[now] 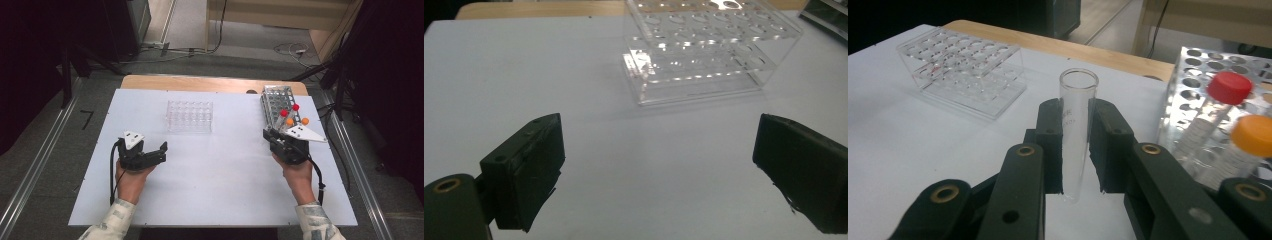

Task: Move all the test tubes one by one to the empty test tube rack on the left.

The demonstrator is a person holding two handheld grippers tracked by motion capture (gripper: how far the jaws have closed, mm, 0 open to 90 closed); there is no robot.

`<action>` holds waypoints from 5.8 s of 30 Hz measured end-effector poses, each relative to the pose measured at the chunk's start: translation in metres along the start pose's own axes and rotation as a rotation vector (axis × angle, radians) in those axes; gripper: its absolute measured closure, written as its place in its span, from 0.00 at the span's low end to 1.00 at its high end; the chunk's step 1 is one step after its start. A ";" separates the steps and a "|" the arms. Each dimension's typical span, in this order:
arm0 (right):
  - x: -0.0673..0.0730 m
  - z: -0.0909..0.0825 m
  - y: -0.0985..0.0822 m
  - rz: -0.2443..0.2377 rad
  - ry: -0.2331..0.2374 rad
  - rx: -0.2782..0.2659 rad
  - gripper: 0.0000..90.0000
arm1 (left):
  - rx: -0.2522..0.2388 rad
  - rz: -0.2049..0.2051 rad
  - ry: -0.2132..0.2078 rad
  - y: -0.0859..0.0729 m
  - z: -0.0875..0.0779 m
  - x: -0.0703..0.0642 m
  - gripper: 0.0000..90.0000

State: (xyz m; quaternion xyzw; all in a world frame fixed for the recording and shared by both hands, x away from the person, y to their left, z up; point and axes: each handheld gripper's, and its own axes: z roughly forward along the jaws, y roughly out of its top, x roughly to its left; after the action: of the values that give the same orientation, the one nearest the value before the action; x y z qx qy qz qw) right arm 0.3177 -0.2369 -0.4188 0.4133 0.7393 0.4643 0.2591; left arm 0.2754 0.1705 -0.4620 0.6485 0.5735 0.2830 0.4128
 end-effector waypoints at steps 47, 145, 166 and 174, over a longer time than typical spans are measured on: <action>0.083 0.093 0.010 -0.077 0.134 0.054 0.81 | -0.013 0.131 -0.317 0.070 0.053 -0.118 0.59; 0.026 0.040 -0.005 -0.044 0.094 0.070 0.30 | -0.041 0.083 -0.084 0.084 0.100 -0.101 0.40; -0.032 -0.013 -0.023 0.029 -0.041 0.042 0.23 | -0.013 0.045 -0.137 0.076 0.086 -0.094 0.07; -0.049 -0.015 -0.033 0.054 -0.110 0.047 0.33 | -0.006 0.054 -0.150 0.072 0.085 -0.097 0.04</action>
State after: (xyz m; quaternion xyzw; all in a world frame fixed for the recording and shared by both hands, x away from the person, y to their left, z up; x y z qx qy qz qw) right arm 0.3199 -0.2930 -0.4421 0.4642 0.7231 0.4301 0.2768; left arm 0.3660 0.0577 -0.4323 0.6818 0.5224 0.2466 0.4487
